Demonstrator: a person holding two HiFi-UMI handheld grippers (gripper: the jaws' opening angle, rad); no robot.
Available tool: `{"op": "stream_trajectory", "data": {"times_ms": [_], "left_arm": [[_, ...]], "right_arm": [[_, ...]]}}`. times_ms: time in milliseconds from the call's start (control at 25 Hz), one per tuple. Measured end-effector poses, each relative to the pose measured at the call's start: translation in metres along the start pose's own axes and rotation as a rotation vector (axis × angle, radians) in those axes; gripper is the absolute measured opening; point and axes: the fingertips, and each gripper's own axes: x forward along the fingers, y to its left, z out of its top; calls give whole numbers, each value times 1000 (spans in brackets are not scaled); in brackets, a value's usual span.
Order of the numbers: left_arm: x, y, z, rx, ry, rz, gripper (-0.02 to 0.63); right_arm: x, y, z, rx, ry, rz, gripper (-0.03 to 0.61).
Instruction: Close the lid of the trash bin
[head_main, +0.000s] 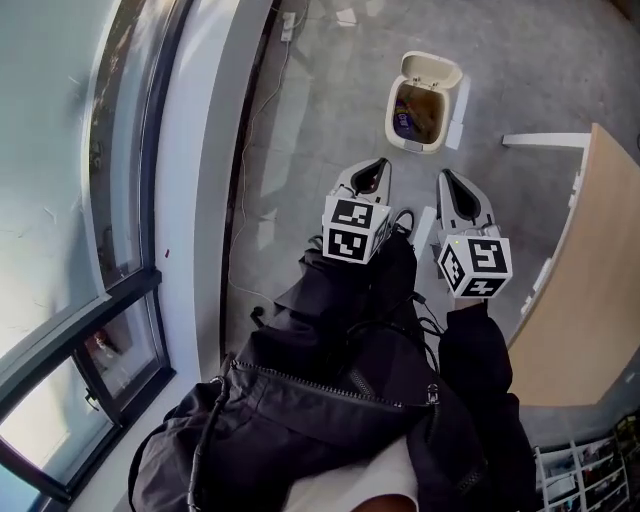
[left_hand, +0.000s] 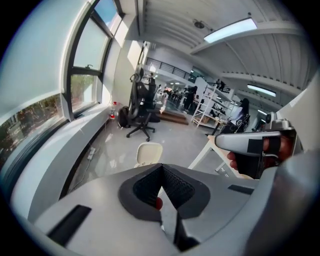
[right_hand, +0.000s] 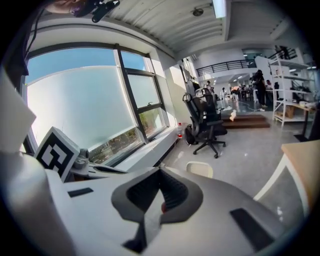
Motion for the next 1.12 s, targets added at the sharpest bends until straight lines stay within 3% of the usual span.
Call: {"op": "stream_trajectory", "data": {"times_ms": [280, 680, 920, 1120], "left_arm": [[42, 39, -91, -79, 118, 49, -5], [62, 75, -190, -155, 218, 79, -5], [53, 90, -227, -182, 260, 97, -5], [52, 89, -232, -199, 258, 95, -5]], "right_arm": [[66, -29, -77, -53, 116, 53, 5], [144, -62, -132, -122, 160, 103, 4], [186, -81, -135, -216, 167, 121, 4], [228, -120, -105, -289, 169, 108, 3]]}}
